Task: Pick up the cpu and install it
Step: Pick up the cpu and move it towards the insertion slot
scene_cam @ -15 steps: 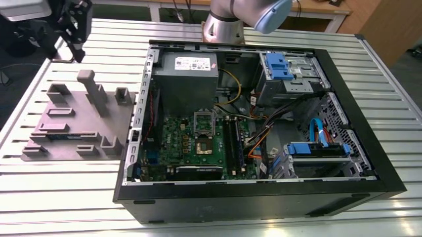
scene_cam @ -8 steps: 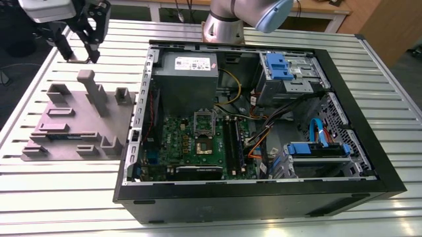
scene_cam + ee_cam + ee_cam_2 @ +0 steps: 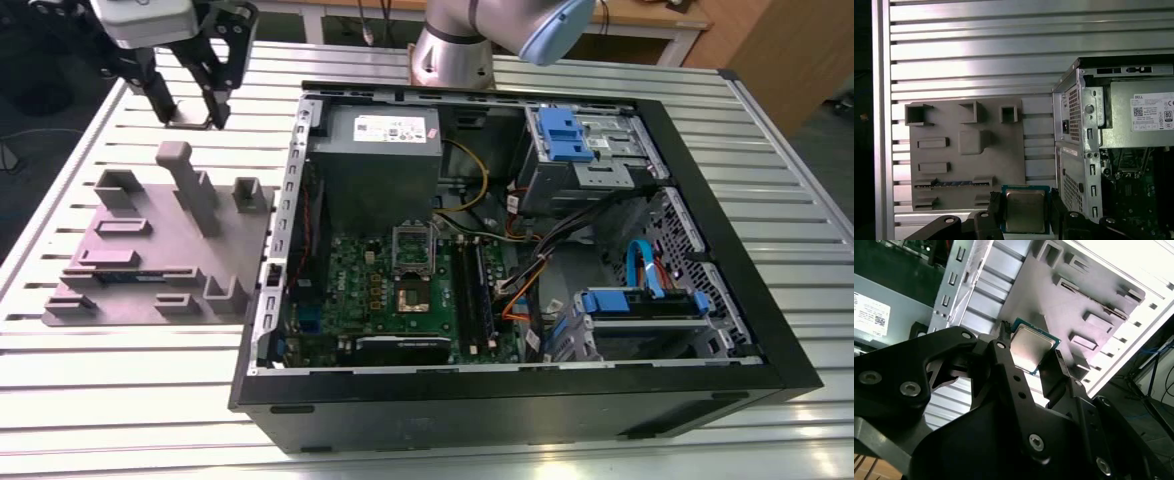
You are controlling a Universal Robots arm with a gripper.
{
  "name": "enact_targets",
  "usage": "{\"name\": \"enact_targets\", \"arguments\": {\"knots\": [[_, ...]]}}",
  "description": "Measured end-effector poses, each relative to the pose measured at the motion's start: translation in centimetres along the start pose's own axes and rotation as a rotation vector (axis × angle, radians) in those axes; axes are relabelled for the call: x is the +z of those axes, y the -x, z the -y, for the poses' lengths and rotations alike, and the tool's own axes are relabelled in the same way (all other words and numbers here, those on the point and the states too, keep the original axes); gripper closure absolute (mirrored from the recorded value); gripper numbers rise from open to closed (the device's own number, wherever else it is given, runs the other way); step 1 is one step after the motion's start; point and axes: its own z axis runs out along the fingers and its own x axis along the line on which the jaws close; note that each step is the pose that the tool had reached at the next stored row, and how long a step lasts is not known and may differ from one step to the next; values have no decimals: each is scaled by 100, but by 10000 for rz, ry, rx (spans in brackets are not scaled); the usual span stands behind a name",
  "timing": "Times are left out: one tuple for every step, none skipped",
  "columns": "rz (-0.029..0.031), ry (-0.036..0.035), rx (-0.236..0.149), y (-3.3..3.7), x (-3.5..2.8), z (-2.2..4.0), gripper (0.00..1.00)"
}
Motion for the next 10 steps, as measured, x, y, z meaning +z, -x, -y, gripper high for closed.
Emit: {"name": "enact_targets", "arguments": {"knots": [[-1,-1,1,29,-1,-2,53],[-1,0,1,58,-1,-4,53],[-1,0,0,90,-1,-5,53],[0,0,1,119,-1,-7,53],[-1,0,0,147,-2,-9,53],[0,0,0,172,-2,-10,53],[0,0,0,190,-2,-11,53],[0,0,0,197,-3,-12,53],[0,0,0,196,-3,-12,53],[0,0,1,197,-3,-12,53]]}}
